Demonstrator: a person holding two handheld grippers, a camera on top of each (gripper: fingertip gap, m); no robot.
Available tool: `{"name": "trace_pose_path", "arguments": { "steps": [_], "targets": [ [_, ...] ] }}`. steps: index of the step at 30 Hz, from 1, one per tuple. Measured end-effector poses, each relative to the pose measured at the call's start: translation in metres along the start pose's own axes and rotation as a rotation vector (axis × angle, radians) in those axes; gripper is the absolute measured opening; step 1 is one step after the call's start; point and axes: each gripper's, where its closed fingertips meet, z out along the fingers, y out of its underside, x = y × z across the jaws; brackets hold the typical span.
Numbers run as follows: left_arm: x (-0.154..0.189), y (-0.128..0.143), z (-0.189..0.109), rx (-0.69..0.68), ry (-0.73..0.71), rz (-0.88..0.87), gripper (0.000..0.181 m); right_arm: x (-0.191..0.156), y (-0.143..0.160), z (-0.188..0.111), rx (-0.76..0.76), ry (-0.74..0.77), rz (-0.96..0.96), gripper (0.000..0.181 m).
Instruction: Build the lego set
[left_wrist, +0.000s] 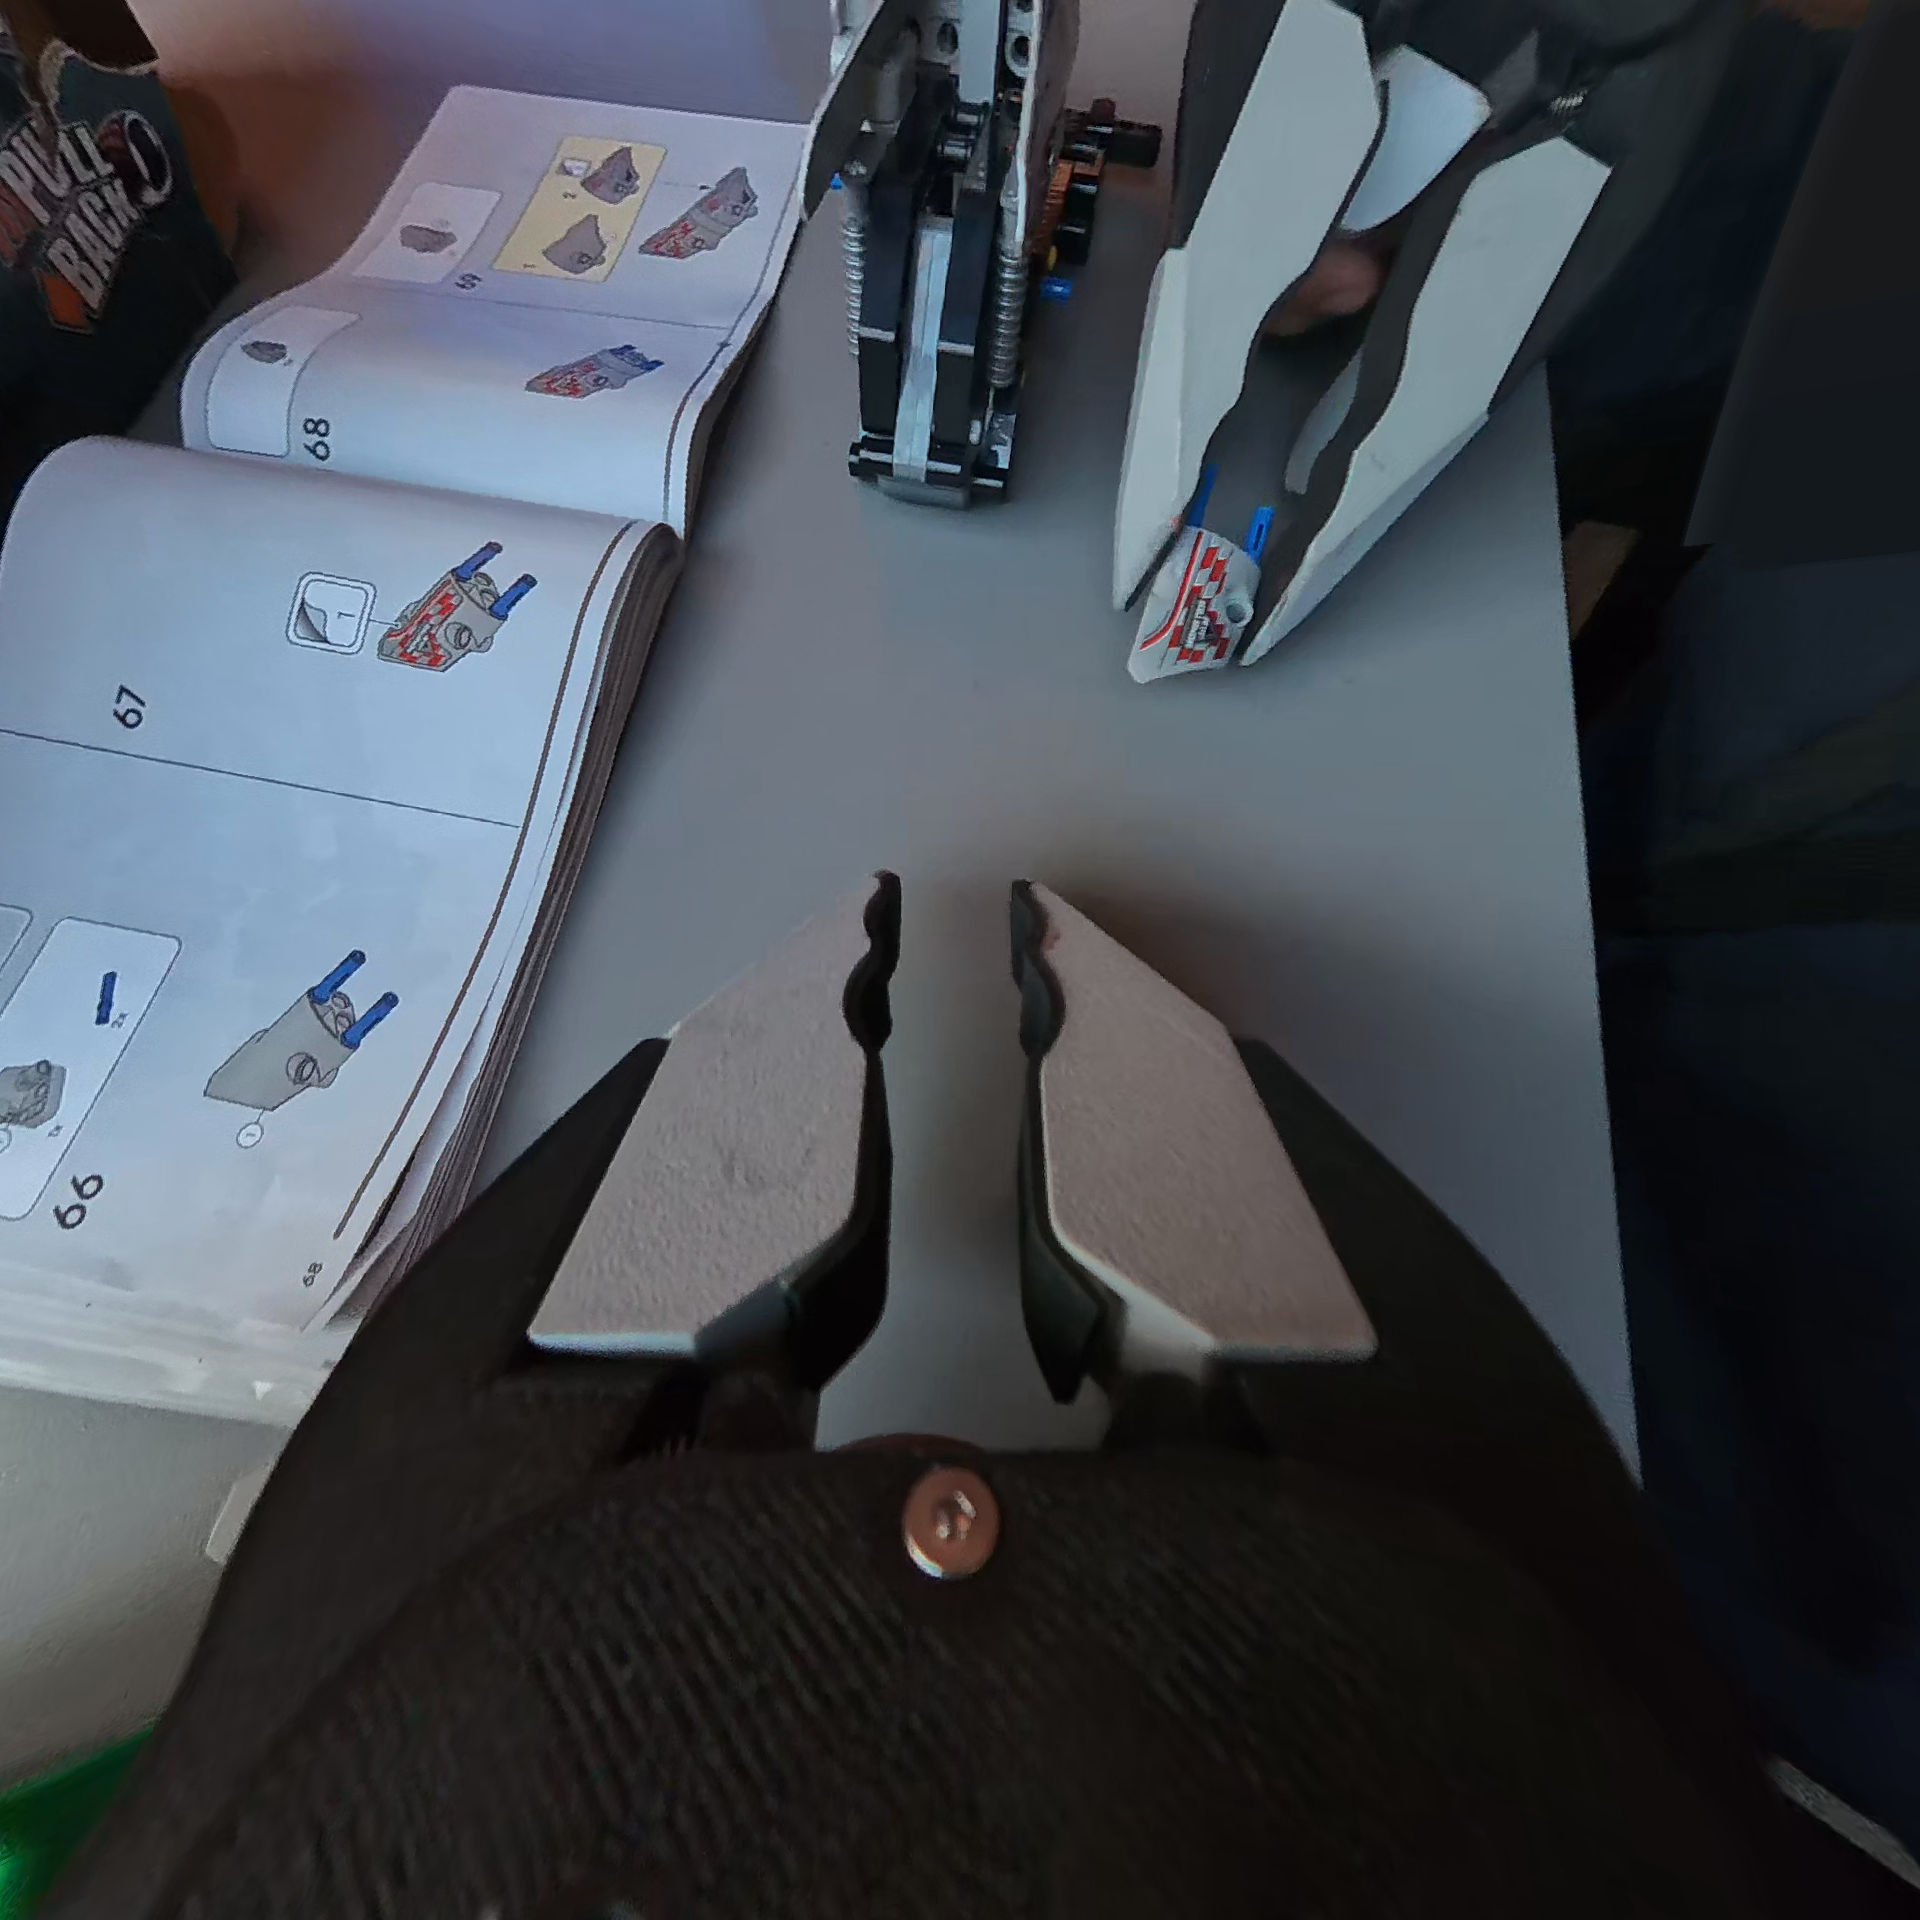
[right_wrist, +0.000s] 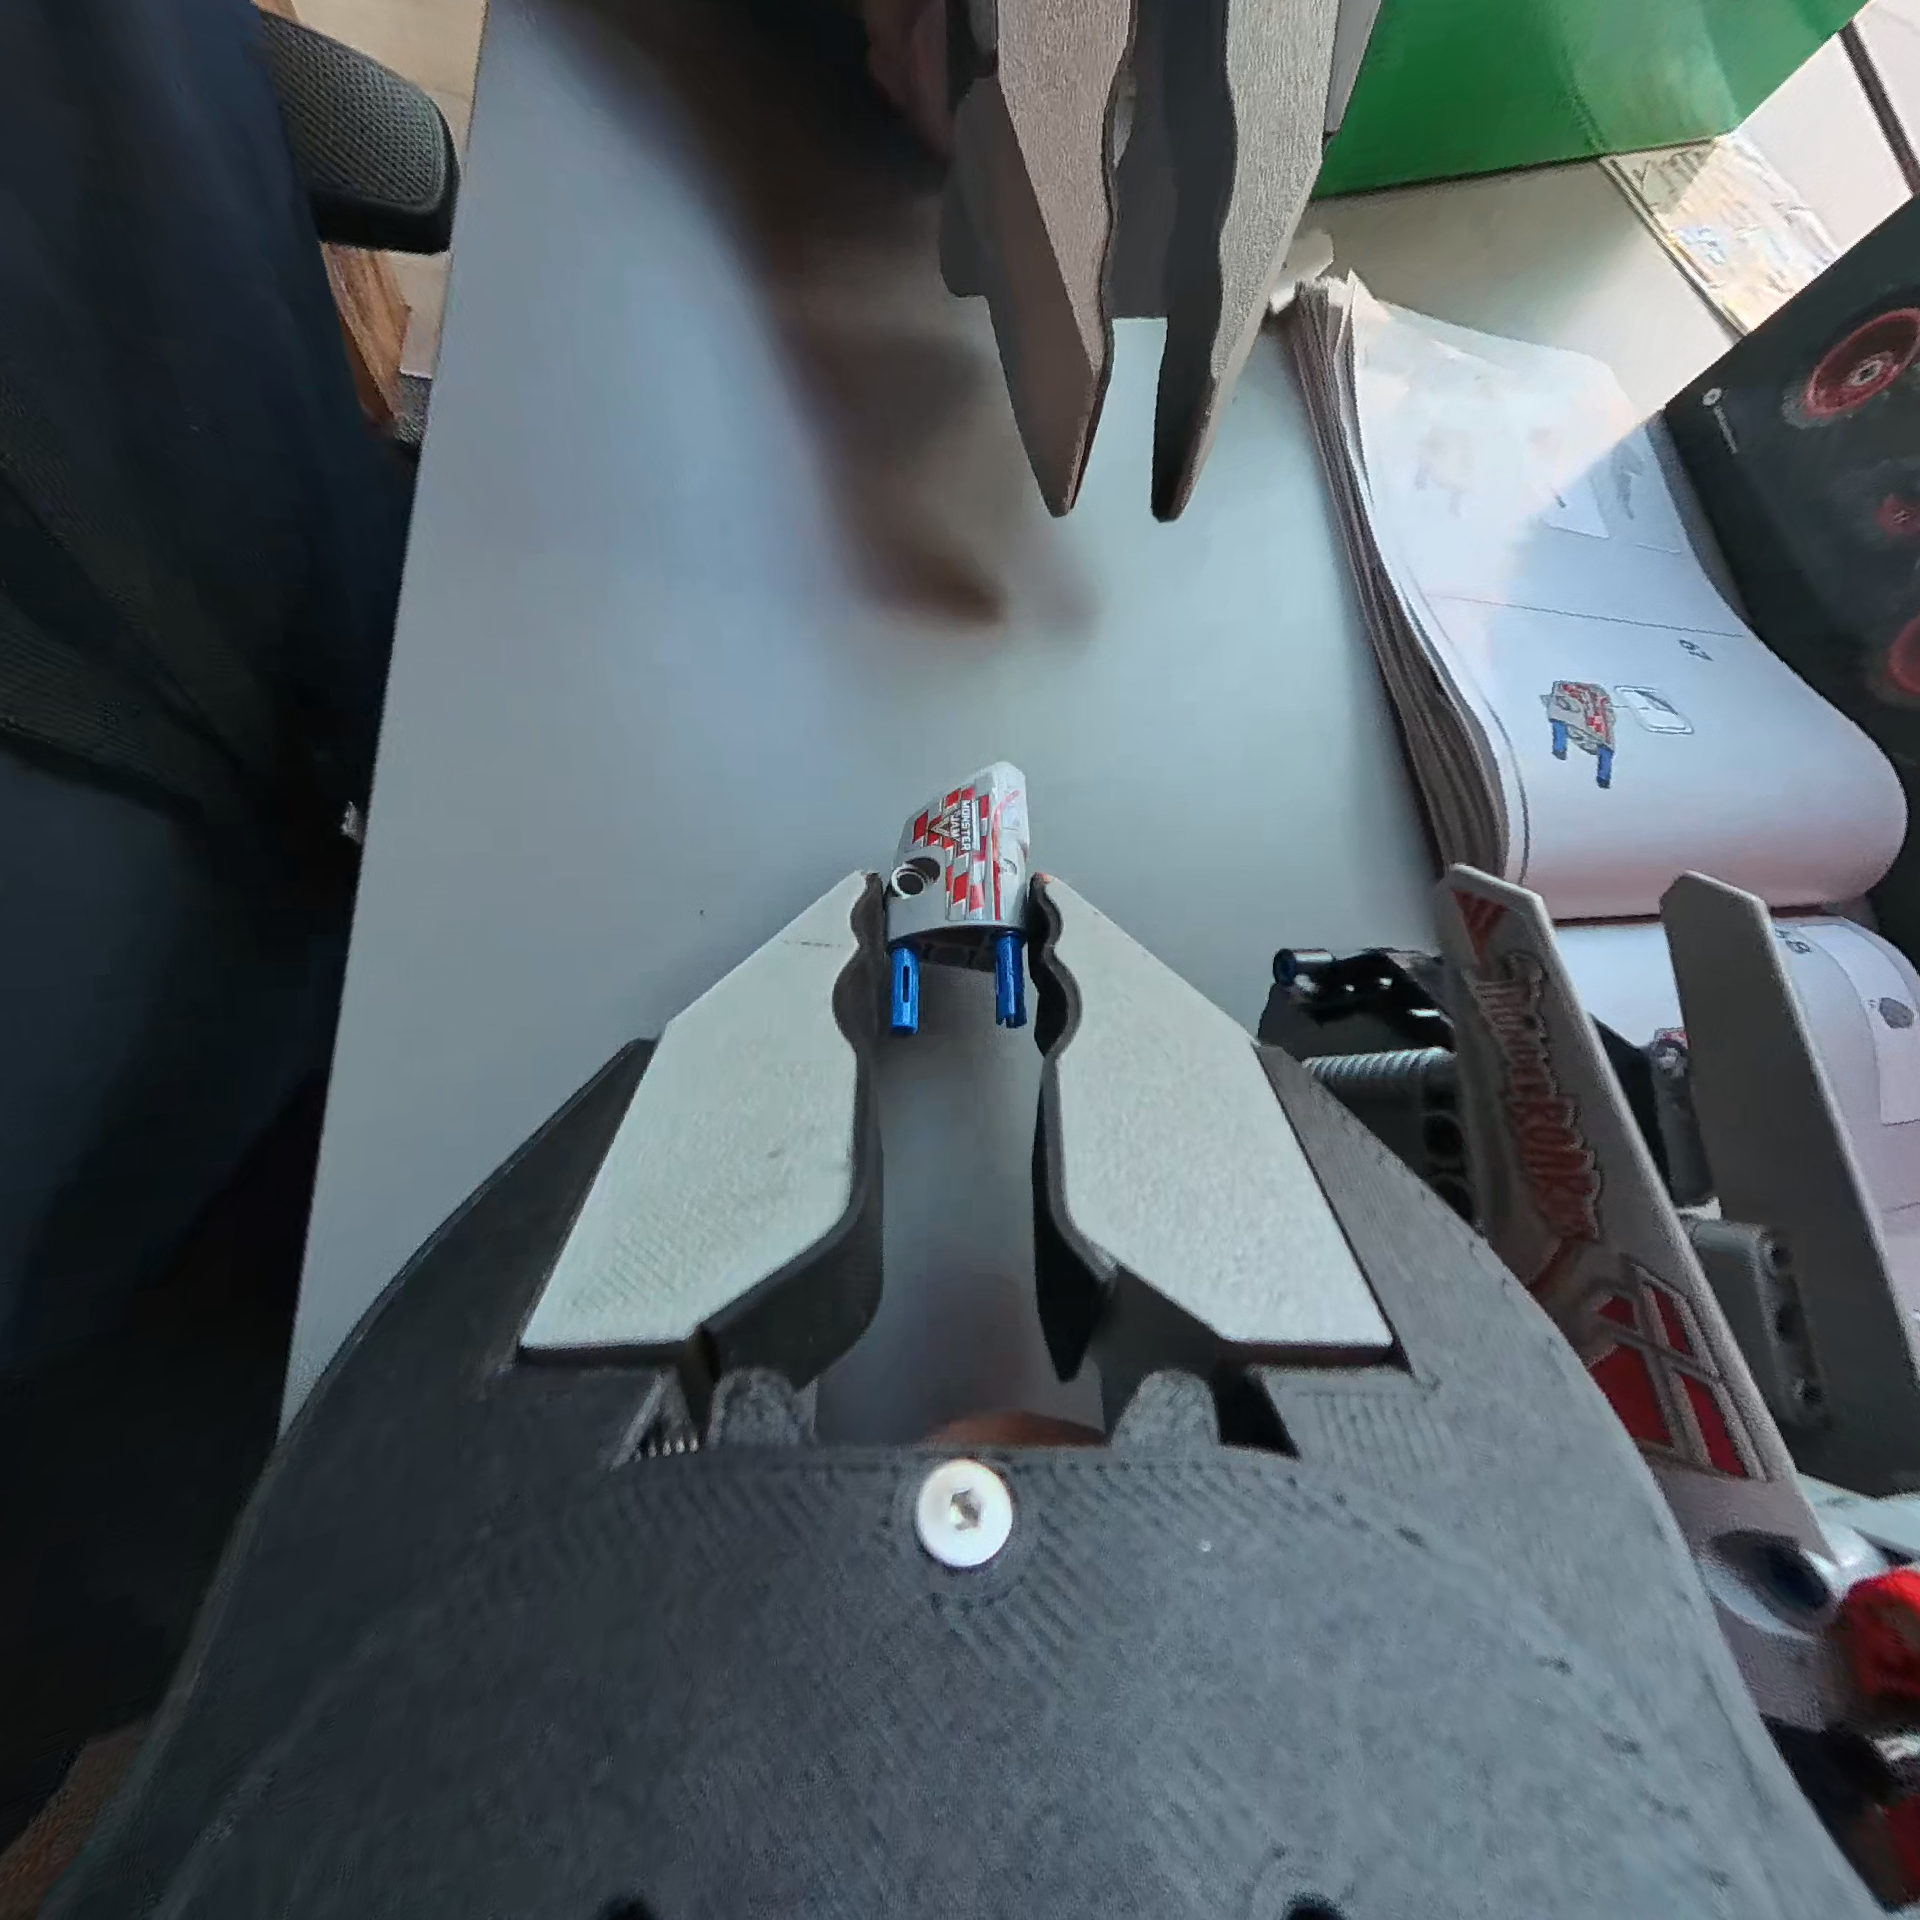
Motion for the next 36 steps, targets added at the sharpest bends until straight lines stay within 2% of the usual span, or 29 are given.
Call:
{"name": "trace_pose_path", "arguments": {
  "steps": [1, 5, 36],
  "targets": [
    [0.0004, 0.0001, 0.0012, -0.005, 0.002, 0.004, 0.018, 0.0010, 0.0018, 0.0004, -0.010, 0.008, -0.003, 0.024],
    [0.0056, -0.0025, 0.0024, 0.005, 0.016, 0.049, 0.007, 0.0040, 0.0060, 0.0001, -0.025, 0.022, 0.003, 0.025],
    [0.0060, 0.0021, 0.0071, -0.037, -0.012, 0.092, 0.004, 0.0044, 0.0011, 0.0049, -0.021, 0.055, -0.031, 0.028]
  ]
}}
